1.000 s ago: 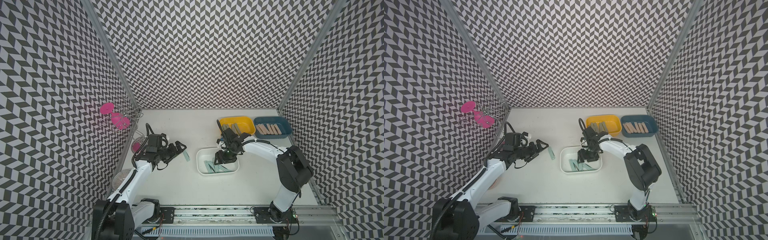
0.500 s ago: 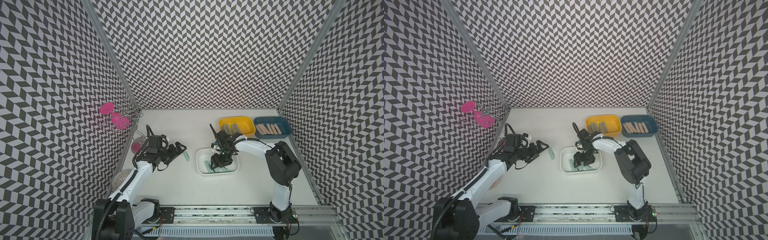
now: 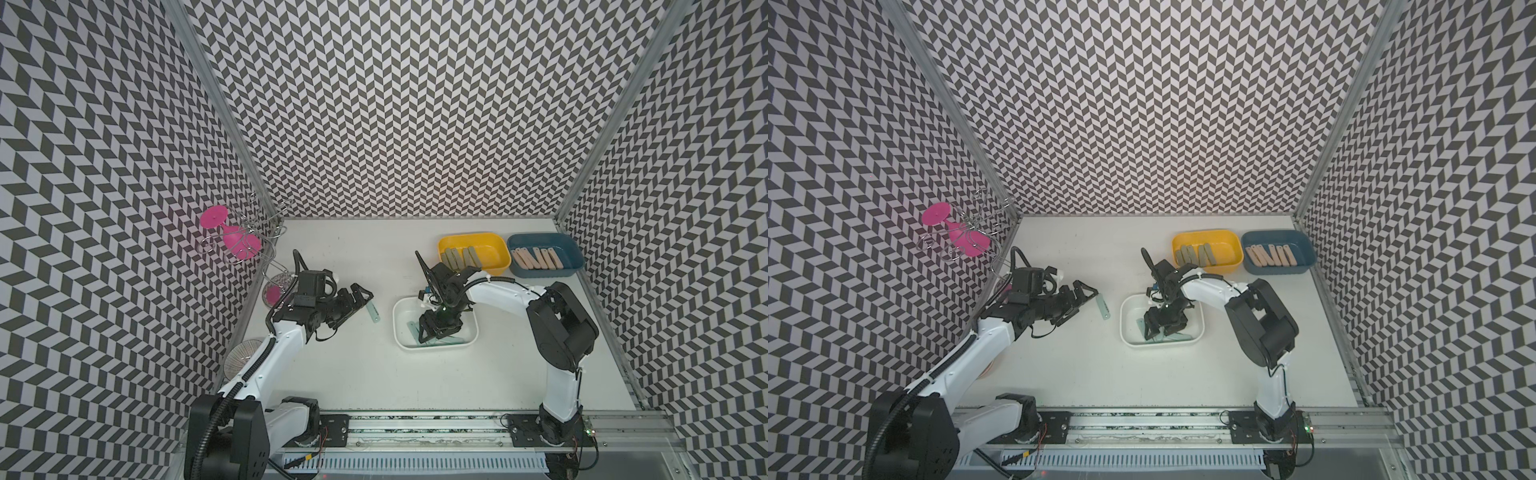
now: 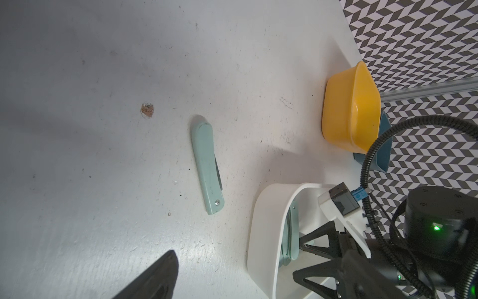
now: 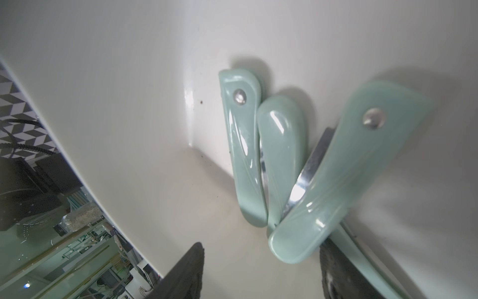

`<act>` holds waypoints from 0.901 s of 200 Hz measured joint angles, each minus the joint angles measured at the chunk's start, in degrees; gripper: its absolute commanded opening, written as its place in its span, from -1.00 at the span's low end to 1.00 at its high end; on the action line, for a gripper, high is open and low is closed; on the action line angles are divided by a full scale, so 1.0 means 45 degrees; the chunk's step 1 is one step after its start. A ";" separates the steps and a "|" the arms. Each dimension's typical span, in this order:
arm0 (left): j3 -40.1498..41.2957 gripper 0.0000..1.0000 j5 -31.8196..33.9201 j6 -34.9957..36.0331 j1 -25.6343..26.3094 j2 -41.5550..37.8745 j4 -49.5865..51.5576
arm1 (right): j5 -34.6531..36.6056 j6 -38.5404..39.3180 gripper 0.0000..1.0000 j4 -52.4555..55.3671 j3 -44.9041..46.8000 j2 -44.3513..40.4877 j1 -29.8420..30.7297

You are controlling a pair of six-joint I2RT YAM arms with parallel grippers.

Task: Place the fruit knives into the storage box by color
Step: Move the storage box to the center of the board.

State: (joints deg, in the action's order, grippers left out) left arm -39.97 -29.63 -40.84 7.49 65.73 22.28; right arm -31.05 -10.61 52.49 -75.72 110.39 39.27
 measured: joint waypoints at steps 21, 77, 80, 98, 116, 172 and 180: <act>-0.0005 1.00 0.0000 0.0005 0.0000 0.0024 0.0000 | 0.0034 0.0005 0.37 0.0049 0.0029 0.0039 0.0223; -0.0005 1.00 0.0005 0.0010 0.0000 0.0301 -0.0005 | 0.2579 -0.0782 0.37 -0.0257 -0.0306 0.0044 0.0185; -0.0005 1.00 0.0005 0.0010 0.0000 0.0311 -0.0005 | 0.2812 -0.0816 0.37 -0.0345 -0.0321 0.0044 0.0151; -0.0005 1.00 0.0005 0.0010 0.0000 0.0340 -0.0010 | 0.3920 -0.1078 0.37 -0.0622 -0.0301 0.0107 -0.0165; -0.0005 1.00 0.0005 0.0019 0.0000 0.0408 -0.0019 | 0.4541 -0.1263 0.36 -0.0845 -0.0335 0.0248 -0.0695; -0.0005 1.00 0.0005 0.0063 0.0000 0.0665 -0.0097 | 0.4595 -0.1389 0.35 -0.1010 -0.1185 0.0452 -0.1263; -0.0005 1.00 0.0000 0.0063 -0.0005 0.0719 -0.0136 | 0.4323 -0.1345 0.34 -0.1010 -0.1316 0.0452 -0.1239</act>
State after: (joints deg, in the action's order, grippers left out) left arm -39.99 -29.63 -40.56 7.46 68.97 21.67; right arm -11.60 -16.67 47.94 -81.65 112.42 33.69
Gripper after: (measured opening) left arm 0.996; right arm 0.676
